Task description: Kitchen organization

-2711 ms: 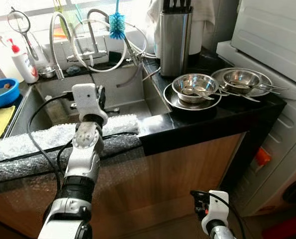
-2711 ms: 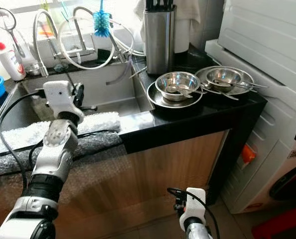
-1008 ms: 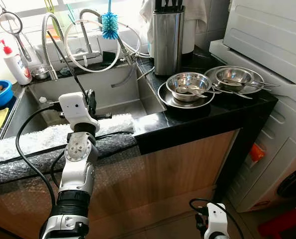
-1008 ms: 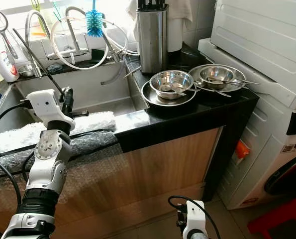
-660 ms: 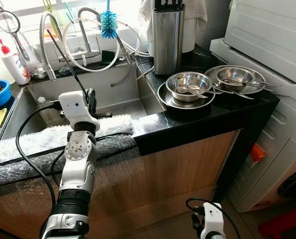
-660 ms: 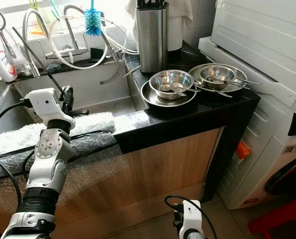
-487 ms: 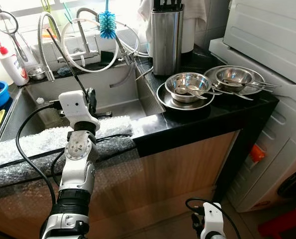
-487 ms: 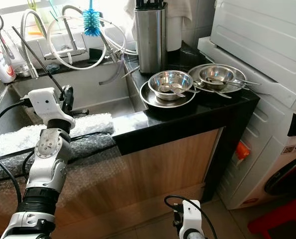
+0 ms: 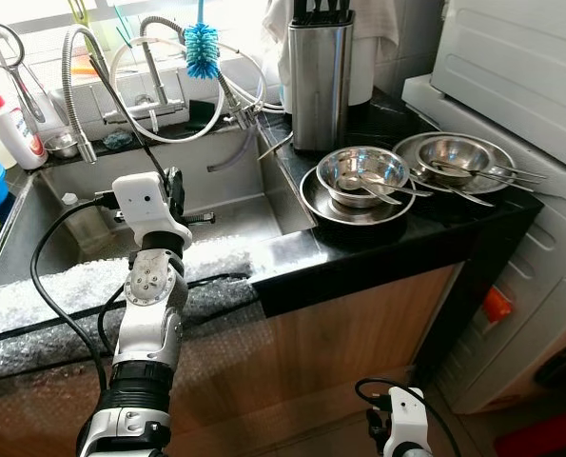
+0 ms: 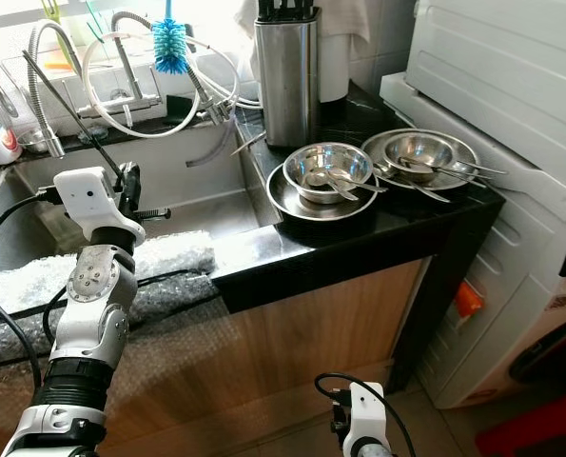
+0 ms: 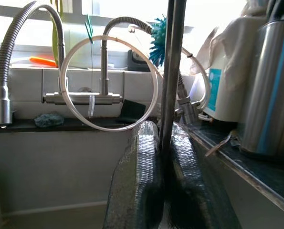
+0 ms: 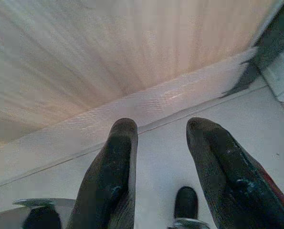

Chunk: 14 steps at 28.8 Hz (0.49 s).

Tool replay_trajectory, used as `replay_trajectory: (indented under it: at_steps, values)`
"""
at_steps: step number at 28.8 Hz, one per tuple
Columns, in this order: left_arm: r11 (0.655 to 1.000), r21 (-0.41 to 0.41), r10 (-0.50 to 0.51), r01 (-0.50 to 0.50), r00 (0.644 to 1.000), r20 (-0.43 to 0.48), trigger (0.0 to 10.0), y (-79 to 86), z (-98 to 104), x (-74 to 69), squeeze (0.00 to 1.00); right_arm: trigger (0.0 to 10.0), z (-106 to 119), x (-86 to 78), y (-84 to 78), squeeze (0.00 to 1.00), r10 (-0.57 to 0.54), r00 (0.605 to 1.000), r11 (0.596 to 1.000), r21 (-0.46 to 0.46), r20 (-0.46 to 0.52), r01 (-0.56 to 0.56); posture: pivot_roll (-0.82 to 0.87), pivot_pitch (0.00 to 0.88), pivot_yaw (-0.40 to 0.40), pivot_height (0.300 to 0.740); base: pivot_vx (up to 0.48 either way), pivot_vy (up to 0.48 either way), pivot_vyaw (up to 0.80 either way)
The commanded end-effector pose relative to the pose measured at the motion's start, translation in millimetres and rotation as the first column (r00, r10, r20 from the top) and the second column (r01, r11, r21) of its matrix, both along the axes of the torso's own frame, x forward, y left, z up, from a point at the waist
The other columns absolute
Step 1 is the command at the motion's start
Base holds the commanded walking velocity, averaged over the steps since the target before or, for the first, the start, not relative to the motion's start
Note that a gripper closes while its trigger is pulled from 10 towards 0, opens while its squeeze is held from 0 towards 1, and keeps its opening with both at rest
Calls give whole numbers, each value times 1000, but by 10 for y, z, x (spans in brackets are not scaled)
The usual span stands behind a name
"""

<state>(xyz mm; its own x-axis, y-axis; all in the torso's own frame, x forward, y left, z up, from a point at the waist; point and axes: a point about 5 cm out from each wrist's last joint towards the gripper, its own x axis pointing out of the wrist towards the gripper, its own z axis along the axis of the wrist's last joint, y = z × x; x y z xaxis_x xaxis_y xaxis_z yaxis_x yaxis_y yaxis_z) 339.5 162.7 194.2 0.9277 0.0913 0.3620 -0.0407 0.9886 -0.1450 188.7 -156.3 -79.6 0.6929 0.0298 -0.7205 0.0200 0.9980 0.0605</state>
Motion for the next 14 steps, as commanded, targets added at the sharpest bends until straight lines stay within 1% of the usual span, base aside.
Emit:
replay_trajectory:
  at_steps: [1, 6, 11, 13, 14]
  values:
    - [1000, -10, 6, -6, 999, 39, 10000, 25, 108, 0, 0, 10000, 30, 59, 43, 0, 13, 1000, 1000, 0, 18, -13, 28, 0, 102, 740, 281, 0, 0]
    - [1000, -11, 5, -5, 999, 38, 10000, 23, 109, 2, 0, 10000, 66, 126, 60, 0, 16, 999, 1000, 2, 39, -16, 27, 0, 102, 740, 281, 0, 0]
    - [1000, -11, 5, -4, 999, 40, 10000, 21, 110, 3, 0, 10000, 81, 144, 59, 0, 16, 998, 1000, 1, 54, -16, 27, 0, 102, 740, 274, 0, 0]
    - [1000, -10, 4, -4, 999, 40, 10000, 19, 111, 3, 0, 10000, 89, 148, 63, 0, 18, 998, 1000, 1, 67, -18, 28, 0, 102, 740, 0, 0, 0]
    - [1000, -9, 3, -2, 999, 38, 10000, 17, 110, 3, 0, 10000, 90, 147, 68, 0, 19, 997, 1000, 2, 71, -20, 27, 0, 102, 740, 244, 0, 0]
